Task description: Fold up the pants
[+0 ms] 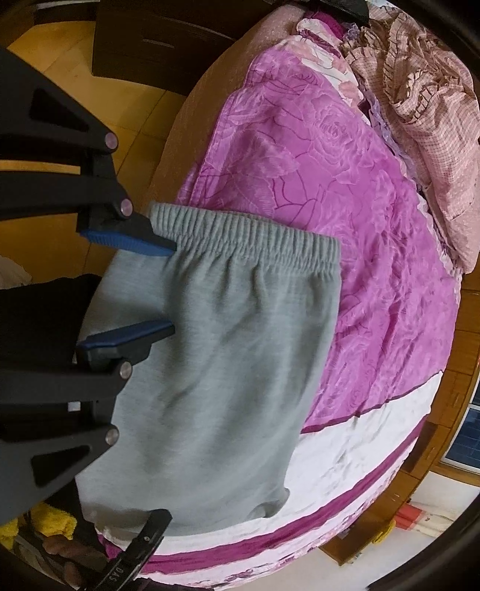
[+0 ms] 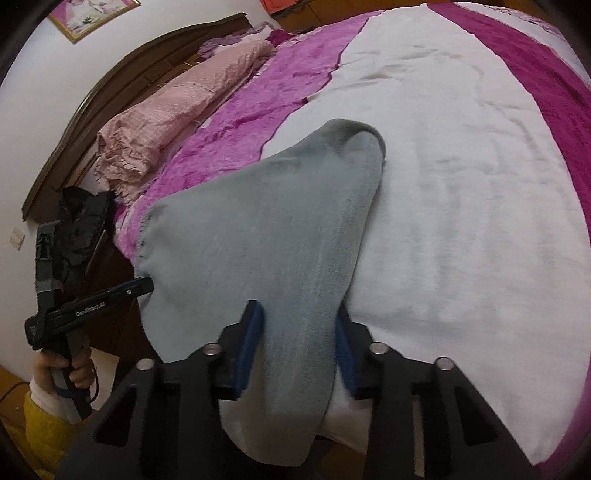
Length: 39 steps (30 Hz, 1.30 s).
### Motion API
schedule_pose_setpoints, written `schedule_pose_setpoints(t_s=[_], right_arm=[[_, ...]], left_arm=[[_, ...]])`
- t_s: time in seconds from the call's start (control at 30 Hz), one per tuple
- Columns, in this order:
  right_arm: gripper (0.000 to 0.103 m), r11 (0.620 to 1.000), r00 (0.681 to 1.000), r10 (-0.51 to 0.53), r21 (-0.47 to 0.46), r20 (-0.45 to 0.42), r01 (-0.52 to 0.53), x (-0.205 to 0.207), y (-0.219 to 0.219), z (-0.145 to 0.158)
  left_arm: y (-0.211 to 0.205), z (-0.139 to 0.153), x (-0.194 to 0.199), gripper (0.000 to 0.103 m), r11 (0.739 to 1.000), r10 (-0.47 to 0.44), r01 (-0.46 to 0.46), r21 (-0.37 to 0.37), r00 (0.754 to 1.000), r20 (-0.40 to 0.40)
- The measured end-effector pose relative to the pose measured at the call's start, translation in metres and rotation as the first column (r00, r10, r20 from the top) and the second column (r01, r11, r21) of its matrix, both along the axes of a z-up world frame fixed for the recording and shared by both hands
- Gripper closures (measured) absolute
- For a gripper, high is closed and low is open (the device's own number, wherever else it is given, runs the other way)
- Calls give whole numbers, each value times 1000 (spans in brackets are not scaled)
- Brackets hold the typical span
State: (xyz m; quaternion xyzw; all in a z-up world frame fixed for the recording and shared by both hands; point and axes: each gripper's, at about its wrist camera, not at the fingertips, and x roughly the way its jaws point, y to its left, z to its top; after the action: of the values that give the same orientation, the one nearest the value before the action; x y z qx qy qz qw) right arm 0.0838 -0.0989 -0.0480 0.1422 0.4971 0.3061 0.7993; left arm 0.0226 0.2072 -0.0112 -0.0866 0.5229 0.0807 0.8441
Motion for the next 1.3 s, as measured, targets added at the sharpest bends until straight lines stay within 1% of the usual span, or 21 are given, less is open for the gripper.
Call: schedule_pose_setpoints(t_s=[0.03, 0.13, 0.23, 0.37, 0.53, 0.63, 0.73, 0.8, 0.97, 1.17, 1.3], right_arm=[[84, 1000, 1000, 1, 11, -3, -1, 0, -1, 1], [91, 1000, 1000, 2, 28, -1, -2, 0, -3, 5], [94, 999, 1000, 11, 40, 8, -12, -1, -3, 11], [94, 997, 1000, 22, 70, 8, -23, -1, -5, 22], [94, 996, 999, 42, 79, 24, -44, -1, -2, 38], [95, 995, 997, 58, 83, 59, -63, -5, 2, 52], [95, 993, 994, 76, 86, 84, -84, -7, 6, 65], [95, 991, 992, 88, 90, 93, -96, -8, 8, 73], [95, 989, 988, 108, 92, 113, -119, -9, 14, 86], [95, 985, 982, 134, 88, 129, -146, -9, 22, 94], [95, 982, 979, 152, 89, 136, -164, -8, 27, 100]], left_arm=[[0, 0, 0, 65, 1000, -1, 1, 3, 1000, -1], [-1, 4, -1, 65, 1000, 7, -7, 12, 1000, -2], [-3, 12, -4, 65, 1000, 15, -15, 26, 1000, 15], [-7, 26, -8, 65, 996, 15, -19, 82, 999, 50], [-8, 42, -10, 65, 998, 14, -20, 55, 995, 102], [-16, 46, -7, 65, 999, -7, 1, 46, 992, 124], [-28, 45, -2, 65, 999, -26, 21, 38, 991, 132], [-37, 40, 2, 65, 999, -47, 45, 15, 990, 133], [-53, 31, 8, 65, 997, -79, 77, 20, 989, 124], [-59, 13, 16, 65, 995, -95, 94, 13, 991, 89], [-57, 10, 15, 65, 995, -103, 103, 7, 990, 92]])
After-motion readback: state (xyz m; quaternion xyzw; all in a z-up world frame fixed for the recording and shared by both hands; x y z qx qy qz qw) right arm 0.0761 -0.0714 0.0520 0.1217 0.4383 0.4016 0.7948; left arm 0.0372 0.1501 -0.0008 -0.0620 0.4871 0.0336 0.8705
